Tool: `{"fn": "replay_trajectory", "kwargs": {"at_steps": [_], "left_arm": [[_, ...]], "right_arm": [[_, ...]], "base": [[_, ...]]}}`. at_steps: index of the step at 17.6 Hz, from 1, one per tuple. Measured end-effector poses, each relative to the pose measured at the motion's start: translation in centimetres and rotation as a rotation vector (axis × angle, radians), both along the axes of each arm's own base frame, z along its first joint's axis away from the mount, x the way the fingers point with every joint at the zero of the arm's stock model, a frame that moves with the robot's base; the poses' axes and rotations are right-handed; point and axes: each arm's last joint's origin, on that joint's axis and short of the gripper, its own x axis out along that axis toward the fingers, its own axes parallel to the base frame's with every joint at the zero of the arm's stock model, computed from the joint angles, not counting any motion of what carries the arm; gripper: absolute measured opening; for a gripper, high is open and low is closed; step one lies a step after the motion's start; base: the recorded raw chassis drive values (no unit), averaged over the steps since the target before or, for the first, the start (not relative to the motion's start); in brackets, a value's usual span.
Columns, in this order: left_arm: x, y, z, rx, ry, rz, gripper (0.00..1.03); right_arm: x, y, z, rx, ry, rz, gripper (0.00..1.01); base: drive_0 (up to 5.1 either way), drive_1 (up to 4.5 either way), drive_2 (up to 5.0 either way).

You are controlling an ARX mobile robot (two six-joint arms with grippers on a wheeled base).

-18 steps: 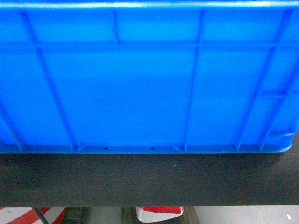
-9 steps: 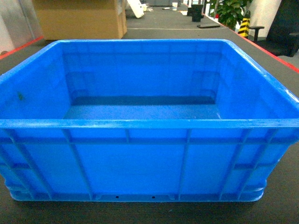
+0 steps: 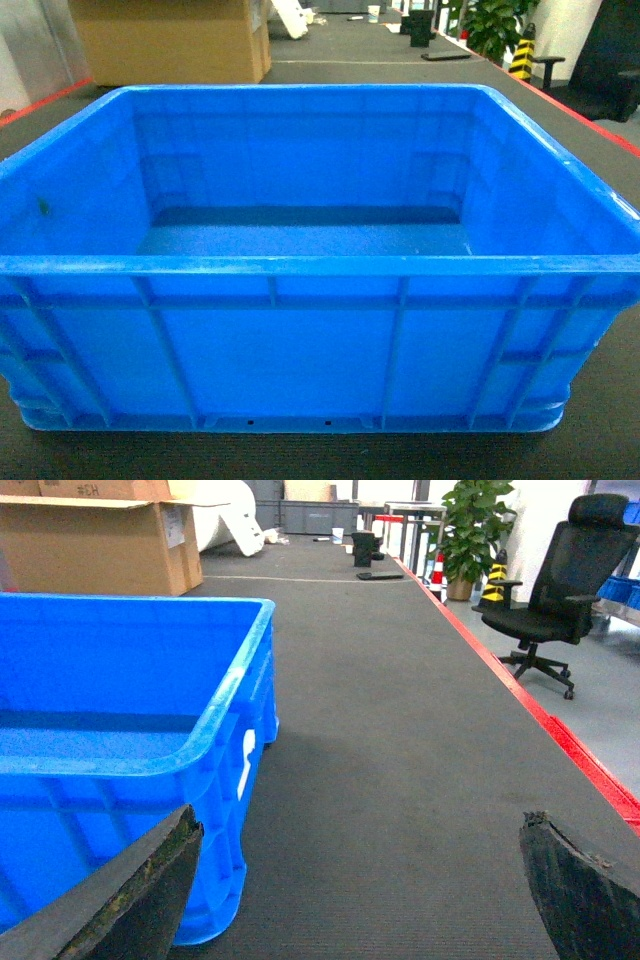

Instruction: Place box next to blue box on left shelf

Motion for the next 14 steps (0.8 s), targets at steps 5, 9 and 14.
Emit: {"fn": "replay_trajectory", "kwargs": {"at_steps": [5, 9, 14], "left_arm": [[0.0, 0.0, 0.0, 0.0, 0.0, 0.0, 0.98], [0.0, 0.0, 0.0, 0.0, 0.0, 0.0, 0.98], [0.0, 0.0, 0.0, 0.0, 0.0, 0.0, 0.98]], "right_arm": [[0.0, 0.0, 0.0, 0.0, 0.0, 0.0, 0.98], [0.0, 0.0, 0.0, 0.0, 0.0, 0.0, 0.98], [0.0, 0.0, 0.0, 0.0, 0.0, 0.0, 0.98]], "base": [[0.0, 0.0, 0.0], [0.0, 0.0, 0.0], [0.0, 0.0, 0.0]]}}
